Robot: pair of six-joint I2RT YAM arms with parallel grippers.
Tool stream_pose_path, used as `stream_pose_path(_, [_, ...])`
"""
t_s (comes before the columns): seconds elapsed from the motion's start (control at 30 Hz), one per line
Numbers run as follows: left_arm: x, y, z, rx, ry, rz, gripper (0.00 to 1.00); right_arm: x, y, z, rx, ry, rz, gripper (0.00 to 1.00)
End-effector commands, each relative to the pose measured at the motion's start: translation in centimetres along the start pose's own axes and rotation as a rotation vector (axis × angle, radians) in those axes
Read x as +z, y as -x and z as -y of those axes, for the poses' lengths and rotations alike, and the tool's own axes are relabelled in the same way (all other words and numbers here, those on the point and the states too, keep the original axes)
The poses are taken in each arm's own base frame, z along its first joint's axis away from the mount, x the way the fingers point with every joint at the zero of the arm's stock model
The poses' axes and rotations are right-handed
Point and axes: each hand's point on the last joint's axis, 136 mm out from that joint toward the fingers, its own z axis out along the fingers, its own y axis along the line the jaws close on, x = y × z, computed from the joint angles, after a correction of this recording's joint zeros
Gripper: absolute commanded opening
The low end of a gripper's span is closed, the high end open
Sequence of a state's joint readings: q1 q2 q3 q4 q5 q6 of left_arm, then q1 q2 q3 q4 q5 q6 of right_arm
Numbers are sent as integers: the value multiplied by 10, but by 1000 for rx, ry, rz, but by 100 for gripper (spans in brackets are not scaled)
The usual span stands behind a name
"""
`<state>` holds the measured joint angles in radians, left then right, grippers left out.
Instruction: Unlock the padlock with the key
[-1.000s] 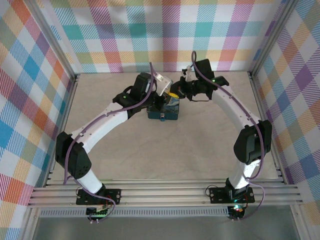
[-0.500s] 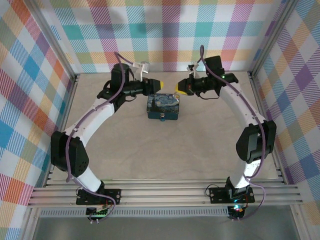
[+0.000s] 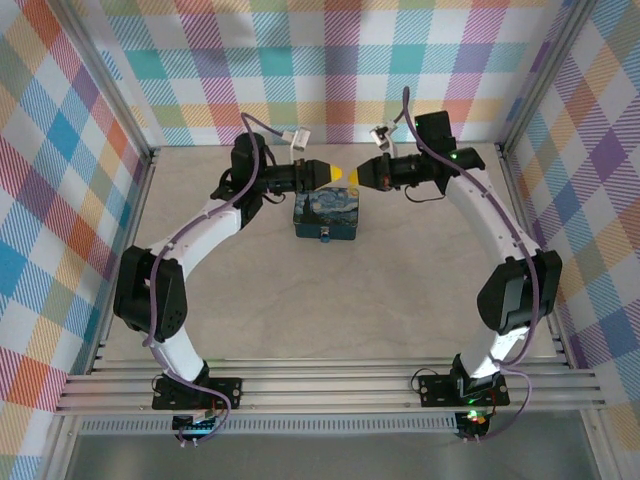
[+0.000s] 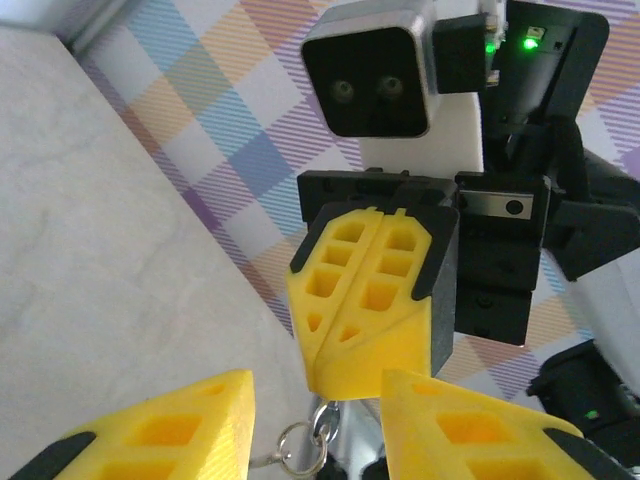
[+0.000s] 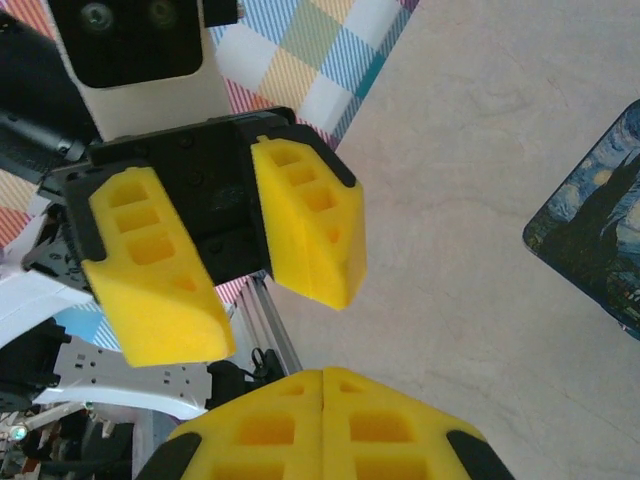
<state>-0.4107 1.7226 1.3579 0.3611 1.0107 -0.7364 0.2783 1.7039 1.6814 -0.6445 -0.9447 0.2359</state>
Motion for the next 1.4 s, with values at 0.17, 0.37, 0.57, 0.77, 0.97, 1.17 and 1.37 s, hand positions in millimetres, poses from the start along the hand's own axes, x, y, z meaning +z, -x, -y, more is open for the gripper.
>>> stream_pose_path(0.17, [3,-2,24,-58,-118,51,28,-17,9,-25,-146,34,61,0])
stream_pose_path(0.37, [8,-2,32,-70,-142,67,25,-19,10,-26,-152,36,64,0])
stream_pose_path(0.57, [14,-3,42,-72,-166,54,24,-21,11,-27,-160,46,68,0])
stream_pose_path(0.77, [21,-10,42,-86,-166,40,23,-23,14,-26,-158,52,78,0])
stream_pose_path(0.97, [21,-11,42,-89,-162,41,22,-23,14,-27,-154,61,80,0])
stream_pose_path(1.17, [21,-8,45,-86,-166,41,19,-22,12,-26,-138,68,82,0])
stream_pose_path(1.37, [22,-10,43,-95,-157,33,20,-23,13,-25,-130,54,94,0])
